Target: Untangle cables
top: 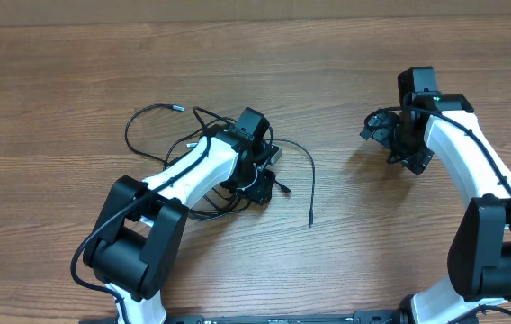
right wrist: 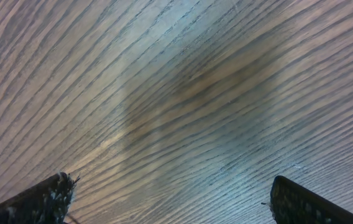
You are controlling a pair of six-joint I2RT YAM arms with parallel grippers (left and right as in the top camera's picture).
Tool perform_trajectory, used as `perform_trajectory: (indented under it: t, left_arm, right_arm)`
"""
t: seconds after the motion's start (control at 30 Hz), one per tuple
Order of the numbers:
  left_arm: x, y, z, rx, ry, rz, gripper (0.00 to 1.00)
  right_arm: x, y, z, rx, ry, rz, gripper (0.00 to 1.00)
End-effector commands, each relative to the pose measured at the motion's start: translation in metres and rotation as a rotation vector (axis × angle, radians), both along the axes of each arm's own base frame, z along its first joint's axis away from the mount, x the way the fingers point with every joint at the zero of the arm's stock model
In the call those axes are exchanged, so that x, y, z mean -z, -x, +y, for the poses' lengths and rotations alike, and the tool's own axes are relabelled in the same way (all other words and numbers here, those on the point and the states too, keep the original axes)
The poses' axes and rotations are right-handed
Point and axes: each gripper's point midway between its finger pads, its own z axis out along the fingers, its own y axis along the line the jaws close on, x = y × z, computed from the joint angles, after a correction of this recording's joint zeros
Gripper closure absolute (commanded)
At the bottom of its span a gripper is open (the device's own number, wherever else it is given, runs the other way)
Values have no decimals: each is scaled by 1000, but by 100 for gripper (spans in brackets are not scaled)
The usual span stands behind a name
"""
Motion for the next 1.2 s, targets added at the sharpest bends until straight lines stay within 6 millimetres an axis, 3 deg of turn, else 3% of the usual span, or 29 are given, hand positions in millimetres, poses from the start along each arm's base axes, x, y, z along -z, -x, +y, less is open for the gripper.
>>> perform_trajectory:
  t: [0.0,0.3,0.43,0.73,0.9,1.1,1.17]
  left_arm:
    - [7,2,7,-65,-59,17,57]
    - [9,-1,15,-138,-105,17,50]
    - [11,-6,21,-204,-145,4,50]
    - [9,-7,14,-208,-101,15,51]
    - [2,-7,-11,-247,49,79,51]
    - [23,-7,-38,-286,153,174,53]
    - [18,-4,-53,-235,270,223,55]
  right_arm:
    - [-4,-3,-3,4,9,-14,0]
    - [-4,-3,-3,4,9,-14,0]
    - [-4,-3,-3,4,9,-14,0]
    - [-4,-3,-3,4,9,-14,0]
    - [-4,-3,-3,4,9,-14,0]
    - [-4,-3,-3,4,9,-14,0]
    - [-4,-3,-3,4,9,-14,0]
